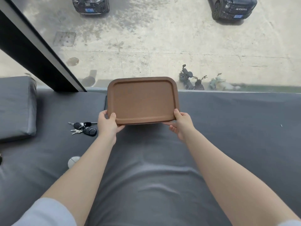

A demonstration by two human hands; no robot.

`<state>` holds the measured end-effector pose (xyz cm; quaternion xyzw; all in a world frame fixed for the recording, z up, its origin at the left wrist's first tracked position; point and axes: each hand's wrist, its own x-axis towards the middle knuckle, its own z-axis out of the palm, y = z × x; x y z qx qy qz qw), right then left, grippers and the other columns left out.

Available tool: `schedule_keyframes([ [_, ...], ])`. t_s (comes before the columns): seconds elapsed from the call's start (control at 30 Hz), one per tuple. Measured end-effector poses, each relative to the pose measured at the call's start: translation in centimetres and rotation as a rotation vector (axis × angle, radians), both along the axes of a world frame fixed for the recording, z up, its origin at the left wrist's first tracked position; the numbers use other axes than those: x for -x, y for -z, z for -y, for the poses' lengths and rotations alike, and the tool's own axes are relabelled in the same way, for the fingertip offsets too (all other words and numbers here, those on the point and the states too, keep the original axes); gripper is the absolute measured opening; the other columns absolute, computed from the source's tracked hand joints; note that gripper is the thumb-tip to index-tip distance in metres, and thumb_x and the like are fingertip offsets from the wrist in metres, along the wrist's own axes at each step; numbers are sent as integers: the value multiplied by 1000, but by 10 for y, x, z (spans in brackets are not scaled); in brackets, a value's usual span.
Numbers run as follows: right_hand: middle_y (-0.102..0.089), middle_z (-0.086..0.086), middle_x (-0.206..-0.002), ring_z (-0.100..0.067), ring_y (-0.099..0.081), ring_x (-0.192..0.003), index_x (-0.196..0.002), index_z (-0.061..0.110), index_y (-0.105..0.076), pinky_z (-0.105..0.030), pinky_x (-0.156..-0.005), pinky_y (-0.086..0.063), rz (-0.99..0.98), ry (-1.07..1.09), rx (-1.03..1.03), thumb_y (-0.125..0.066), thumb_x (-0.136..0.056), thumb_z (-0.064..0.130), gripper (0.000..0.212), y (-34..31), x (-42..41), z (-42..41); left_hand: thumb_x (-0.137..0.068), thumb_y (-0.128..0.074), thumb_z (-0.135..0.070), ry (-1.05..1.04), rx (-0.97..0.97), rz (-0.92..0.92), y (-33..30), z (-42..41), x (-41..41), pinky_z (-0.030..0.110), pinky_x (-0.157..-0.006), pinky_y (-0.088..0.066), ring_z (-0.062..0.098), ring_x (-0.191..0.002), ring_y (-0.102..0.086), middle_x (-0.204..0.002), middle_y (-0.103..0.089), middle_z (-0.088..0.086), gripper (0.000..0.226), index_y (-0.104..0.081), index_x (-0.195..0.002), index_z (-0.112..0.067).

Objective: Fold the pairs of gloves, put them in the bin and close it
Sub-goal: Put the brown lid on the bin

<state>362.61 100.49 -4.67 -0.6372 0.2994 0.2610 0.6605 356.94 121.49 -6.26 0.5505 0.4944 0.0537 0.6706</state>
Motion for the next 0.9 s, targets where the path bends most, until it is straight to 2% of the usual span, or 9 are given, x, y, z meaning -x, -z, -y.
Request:
schedule_keyframes([
  [0.1,-56,-6,-103,-26,-67,-64,-90,9,-50,-17,-35,-40,-78,-7,86,-40,-98,28,23,12,-21,-7,-96,-45,-18,65,-63,-114,16,-8,-15,28,-54,-53,26,-105,-56,-131,-45,3,34,-40,-129,-16],
  [0.2,-57,-2,-109,-25,-66,-62,-103,11,-49,-23,-46,-45,-129,-68,201,-42,-93,43,34,21,-28,-4,-92,-46,-23,181,-273,-204,19,-9,-24,34,-68,-50,22,-89,-52,-121,-54,7,33,-44,-124,-14],
  [0.27,-58,-5,-117,-28,-65,-80,-108,11,-50,-31,-65,-45,-83,-178,388,-41,-91,47,40,27,-32,-4,-89,-45,-23,302,-423,-245,17,-17,-32,35,-80,-43,26,-97,-52,-125,-53,10,41,-41,-128,-15],
  [0.37,-37,-10,-146,-30,-42,-126,-138,11,-29,-41,-99,-37,297,-414,739,-39,-95,29,48,30,-48,-8,-87,-41,-8,582,-784,-180,11,-28,-58,41,-112,-25,27,-139,-23,-154,-21,8,63,-17,-145,-16],
  [0.47,-11,-7,-158,-26,-11,-144,-148,14,-10,-38,-116,-16,671,-754,946,-39,-95,19,61,25,-75,-19,-92,-36,-10,963,-1181,-127,11,-31,-91,40,-118,-7,27,-144,-5,-158,-6,6,60,-13,-147,-15],
  [0.57,-14,-6,-157,-26,-8,-145,-146,24,-20,-40,-116,-8,762,-955,1065,-35,-97,28,52,27,-99,-31,-98,-35,-29,1109,-1284,-128,21,-34,-111,43,-112,-20,33,-135,-26,-149,-31,12,46,-32,-142,-18],
  [0.63,-36,-12,-143,-32,-27,-136,-138,22,-36,-42,-112,-17,802,-997,1094,-35,-98,32,42,30,-112,-39,-97,-39,-28,1055,-1256,-80,23,-35,-119,42,-98,-33,35,-119,-42,-129,-50,15,37,-47,-130,-15],
  [0.73,-51,-16,-115,-34,-46,-113,-119,12,-50,-42,-94,-36,804,-968,1016,-39,-97,34,33,32,-129,-47,-96,-43,-27,1004,-1234,-36,25,-37,-129,42,-87,-39,36,-107,-49,-114,-56,17,31,-56,-117,-8],
  [0.9,-56,-12,-110,-32,-48,-108,-102,11,-53,-41,-85,-38,808,-961,1190,-33,-97,43,37,44,-130,-52,-95,-45,-30,976,-1279,-22,37,-37,-129,41,-84,-40,35,-101,-53,-108,-62,17,31,-61,-104,-5],
])
